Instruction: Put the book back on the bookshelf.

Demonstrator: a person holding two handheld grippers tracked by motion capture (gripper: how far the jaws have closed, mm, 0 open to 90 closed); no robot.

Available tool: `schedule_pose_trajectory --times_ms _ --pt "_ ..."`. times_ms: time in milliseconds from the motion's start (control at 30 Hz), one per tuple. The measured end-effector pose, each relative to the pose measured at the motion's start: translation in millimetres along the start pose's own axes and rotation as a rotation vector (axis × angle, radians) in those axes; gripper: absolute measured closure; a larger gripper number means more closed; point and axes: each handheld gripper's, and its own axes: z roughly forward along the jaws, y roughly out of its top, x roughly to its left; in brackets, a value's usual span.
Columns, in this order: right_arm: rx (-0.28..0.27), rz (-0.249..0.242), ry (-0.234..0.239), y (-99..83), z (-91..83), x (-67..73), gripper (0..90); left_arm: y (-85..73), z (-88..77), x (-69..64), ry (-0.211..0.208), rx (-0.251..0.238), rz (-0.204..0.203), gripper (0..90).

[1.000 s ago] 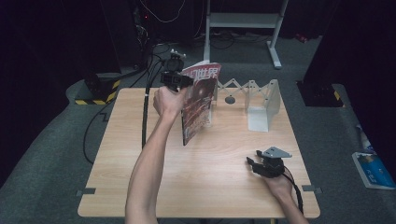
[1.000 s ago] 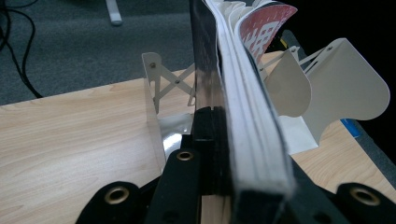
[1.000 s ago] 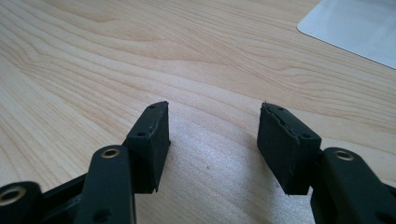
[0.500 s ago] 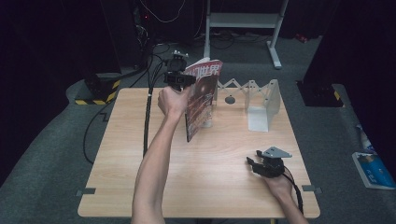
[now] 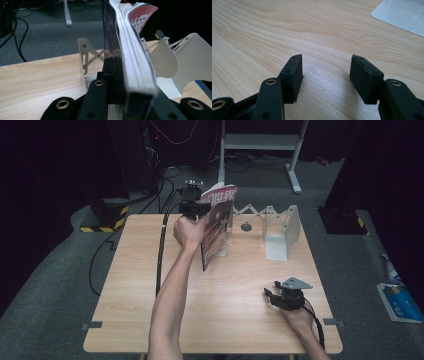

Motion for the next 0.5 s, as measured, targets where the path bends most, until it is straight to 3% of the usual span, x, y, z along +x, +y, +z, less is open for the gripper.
schedule_pose_trajectory --times_ms 367,500 --pt "0.002 0.002 0.0 0.0 -0.1 0.1 43.9 -2.1 13.2 -7.0 0.018 -0.026 0.012 83.7" --pt "0.002 0.002 0.0 0.0 -0.1 0.1 43.9 -6.2 17.3 -4.5 0.014 -0.049 -0.018 83.7"
